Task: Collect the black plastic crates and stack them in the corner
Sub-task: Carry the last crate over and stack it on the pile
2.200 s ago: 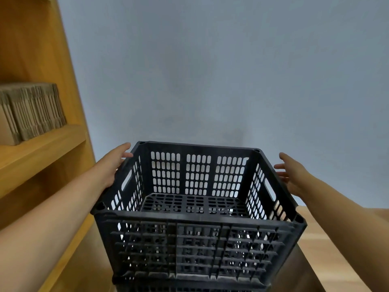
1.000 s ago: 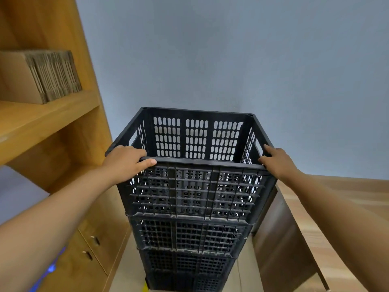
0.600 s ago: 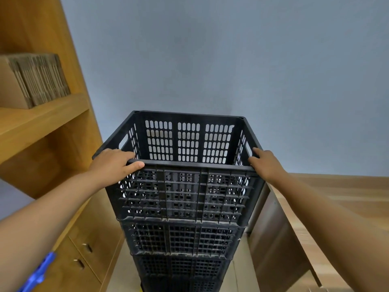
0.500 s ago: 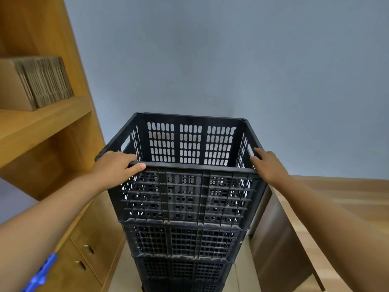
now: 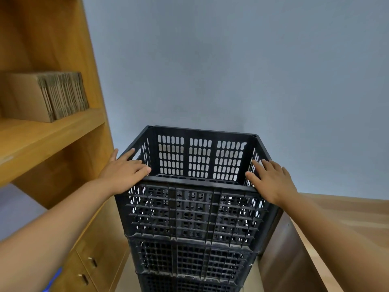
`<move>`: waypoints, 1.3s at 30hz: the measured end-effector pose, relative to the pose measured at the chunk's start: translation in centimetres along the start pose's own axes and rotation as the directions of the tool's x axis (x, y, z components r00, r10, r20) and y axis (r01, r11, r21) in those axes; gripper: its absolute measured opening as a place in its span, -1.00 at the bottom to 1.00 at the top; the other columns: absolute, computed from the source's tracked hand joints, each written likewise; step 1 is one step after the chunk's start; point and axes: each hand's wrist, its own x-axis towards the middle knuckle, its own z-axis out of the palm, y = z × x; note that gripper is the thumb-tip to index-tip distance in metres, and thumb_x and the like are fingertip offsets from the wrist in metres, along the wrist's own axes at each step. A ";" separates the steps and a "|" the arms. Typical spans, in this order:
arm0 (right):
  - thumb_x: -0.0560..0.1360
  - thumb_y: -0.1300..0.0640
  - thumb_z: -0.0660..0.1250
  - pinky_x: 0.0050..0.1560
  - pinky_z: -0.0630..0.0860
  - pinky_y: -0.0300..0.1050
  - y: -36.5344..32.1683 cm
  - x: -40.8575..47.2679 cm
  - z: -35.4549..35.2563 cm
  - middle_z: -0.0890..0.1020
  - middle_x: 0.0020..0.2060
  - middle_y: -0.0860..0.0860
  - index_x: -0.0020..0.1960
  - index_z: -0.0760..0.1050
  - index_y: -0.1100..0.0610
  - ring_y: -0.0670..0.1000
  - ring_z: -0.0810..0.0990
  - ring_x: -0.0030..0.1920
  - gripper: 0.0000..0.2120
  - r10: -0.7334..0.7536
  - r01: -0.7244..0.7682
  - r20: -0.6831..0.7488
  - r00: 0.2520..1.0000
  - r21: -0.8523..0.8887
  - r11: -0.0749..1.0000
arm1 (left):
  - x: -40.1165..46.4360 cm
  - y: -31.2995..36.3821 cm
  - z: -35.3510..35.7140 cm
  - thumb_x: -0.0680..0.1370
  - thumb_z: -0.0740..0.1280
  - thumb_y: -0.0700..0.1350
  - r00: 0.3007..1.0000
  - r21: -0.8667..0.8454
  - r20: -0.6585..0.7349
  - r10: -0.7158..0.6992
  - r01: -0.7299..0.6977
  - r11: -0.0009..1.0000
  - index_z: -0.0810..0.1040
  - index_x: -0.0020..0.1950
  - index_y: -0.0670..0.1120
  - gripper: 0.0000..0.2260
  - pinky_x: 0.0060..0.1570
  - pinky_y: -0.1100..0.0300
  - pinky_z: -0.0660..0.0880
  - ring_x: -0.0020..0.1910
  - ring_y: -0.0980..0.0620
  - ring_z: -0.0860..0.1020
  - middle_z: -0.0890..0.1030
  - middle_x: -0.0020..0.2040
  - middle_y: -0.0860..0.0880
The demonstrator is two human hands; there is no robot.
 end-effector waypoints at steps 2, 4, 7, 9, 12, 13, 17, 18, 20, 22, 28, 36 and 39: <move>0.53 -0.30 -0.19 0.49 -0.06 0.15 0.0 -0.1 -0.1 0.10 0.53 0.05 0.54 -0.01 -0.05 0.09 -0.05 0.53 -0.36 0.002 -0.002 -0.001 1.000 -0.004 1.000 | -0.1 0.0 0.1 0.49 -0.33 0.33 1.000 0.025 -0.007 -0.014 0.014 1.000 0.37 0.36 0.25 -0.35 0.43 -0.15 -0.34 0.55 0.03 -0.08 0.34 0.46 0.10; 0.52 -0.30 -0.21 0.48 -0.12 0.15 0.0 -0.4 0.0 0.08 0.54 0.05 0.54 -0.02 -0.06 0.08 -0.09 0.53 -0.35 -0.008 0.008 0.006 1.000 -0.027 1.000 | -0.2 0.0 0.3 0.42 -0.40 0.37 0.999 0.049 -0.033 -0.014 0.016 0.999 0.33 0.40 0.24 -0.25 0.41 -0.17 -0.37 0.55 0.03 -0.10 0.32 0.47 0.12; 0.54 -0.29 -0.19 0.49 -0.15 0.14 0.0 -0.8 -0.1 0.06 0.54 0.04 0.54 -0.03 -0.07 0.07 -0.12 0.53 -0.37 -0.021 0.022 0.016 1.000 -0.041 0.999 | -0.7 -0.2 0.3 0.24 -0.58 0.44 0.998 0.078 -0.060 0.011 -0.006 0.997 0.26 0.45 0.21 -0.01 0.39 -0.15 -0.38 0.55 0.03 -0.11 0.30 0.49 0.12; 0.52 -0.30 -0.21 0.50 -0.13 0.14 0.0 -0.9 -0.3 0.05 0.54 0.04 0.54 -0.04 -0.07 0.07 -0.12 0.53 -0.35 -0.022 0.022 0.018 1.000 -0.040 0.999 | -0.7 -0.3 0.5 0.21 -0.61 0.44 0.997 0.083 -0.075 0.012 -0.006 0.997 0.21 0.48 0.20 0.02 0.39 -0.14 -0.37 0.55 0.04 -0.12 0.25 0.51 0.12; 0.33 -0.46 -0.40 0.50 -0.12 0.13 -0.1 -0.9 -0.4 0.04 0.54 0.03 0.54 -0.05 -0.08 0.07 -0.11 0.53 -0.12 -0.025 0.026 0.032 0.999 -0.039 0.999 | -0.3 -0.4 0.5 0.17 -0.59 0.47 0.999 0.059 -0.041 0.018 -0.016 0.998 0.14 0.50 0.19 0.04 0.40 -0.13 -0.35 0.54 0.06 -0.15 0.17 0.54 0.11; 0.24 -0.51 -0.46 0.49 -0.13 0.13 -0.1 -0.7 -0.4 0.02 0.55 0.03 0.54 -0.06 -0.08 0.07 -0.12 0.53 -0.02 -0.022 0.024 0.050 0.999 -0.036 0.999 | 0.0 -0.5 0.3 0.14 -0.58 0.50 1.000 0.040 0.001 0.020 -0.020 0.999 0.12 0.51 0.19 0.07 0.42 -0.12 -0.33 0.54 0.06 -0.16 0.13 0.55 0.11; 0.42 -0.47 -0.10 0.47 -0.20 0.22 0.3 1.2 -1.1 -0.13 0.55 0.05 0.54 -0.14 -0.08 0.10 -0.20 0.53 -0.18 0.008 0.000 0.174 0.985 -0.045 0.999 | 2.1 -1.1 -0.7 0.33 -0.34 0.51 0.983 0.006 0.186 -0.002 0.001 1.000 0.07 0.53 0.15 -0.13 0.46 -0.12 -0.24 0.54 0.05 -0.14 0.02 0.57 0.06; 0.43 -0.45 -0.04 0.46 -0.21 0.23 0.4 1.9 -1.5 -0.16 0.55 0.05 0.54 -0.15 -0.08 0.11 -0.21 0.53 -0.18 0.009 0.000 0.196 0.981 -0.045 0.999 | 3.0 -1.4 -0.9 0.41 -0.27 0.47 0.980 0.021 0.198 -0.018 0.014 1.000 0.06 0.53 0.14 -0.22 0.47 -0.12 -0.22 0.54 0.04 -0.14 0.01 0.57 0.05; 0.43 -0.44 -0.01 0.47 -0.22 0.23 0.7 3.3 -1.8 -0.18 0.54 0.06 0.54 -0.17 -0.07 0.12 -0.22 0.53 -0.18 0.008 0.004 0.208 0.978 -0.055 0.998 | 5.1 -2.4 -0.8 0.38 -0.25 0.51 0.979 0.046 0.205 -0.022 0.013 0.999 0.03 0.54 0.14 -0.18 0.46 -0.14 -0.21 0.55 0.03 -0.14 -0.01 0.58 0.04; 0.43 -0.44 -0.03 0.48 -0.22 0.22 1.0 4.7 -1.6 -0.20 0.54 0.06 0.54 -0.19 -0.07 0.13 -0.22 0.53 -0.17 0.003 0.015 0.195 0.981 -0.089 0.996 | 7.0 -3.3 -0.4 0.23 -0.31 0.54 0.979 0.070 0.206 -0.002 -0.013 0.997 0.00 0.54 0.14 -0.05 0.45 -0.14 -0.23 0.54 0.03 -0.16 -0.04 0.58 0.02; 0.45 -0.42 -0.01 0.50 -0.13 0.11 1.4 6.8 -0.2 -0.18 0.54 0.08 0.54 -0.22 -0.01 0.12 -0.16 0.53 -0.16 -0.002 0.015 0.154 0.988 -0.086 0.996 | 11.5 -4.8 0.8 0.49 -0.01 0.39 0.984 -0.023 0.177 -0.010 0.014 1.000 -0.08 0.55 0.07 -0.27 0.48 -0.10 -0.16 0.54 -0.03 -0.18 -0.14 0.58 -0.03; 0.09 -0.65 -0.31 0.51 -0.16 0.08 1.7 7.8 0.0 -0.26 0.53 0.05 0.52 -0.32 -0.02 0.09 -0.22 0.53 0.16 -0.012 0.027 0.219 0.976 -0.067 0.997 | 13.2 -6.2 1.4 0.16 -0.12 0.51 0.988 -0.249 0.138 0.071 -0.034 0.968 -0.01 0.55 0.10 0.00 0.47 0.01 -0.10 0.54 0.04 -0.14 -0.08 0.57 0.06; -0.08 -0.69 -0.39 0.50 -0.19 0.09 1.8 10.0 -0.7 -0.30 0.52 0.04 0.51 -0.35 -0.01 0.07 -0.26 0.52 0.29 0.008 0.003 0.293 0.956 -0.035 0.999 | 15.6 -6.7 1.6 0.18 -0.12 0.51 0.988 -0.223 0.125 0.093 -0.063 0.973 -0.05 0.55 0.09 -0.01 0.47 0.01 -0.11 0.54 0.03 -0.16 -0.12 0.57 0.03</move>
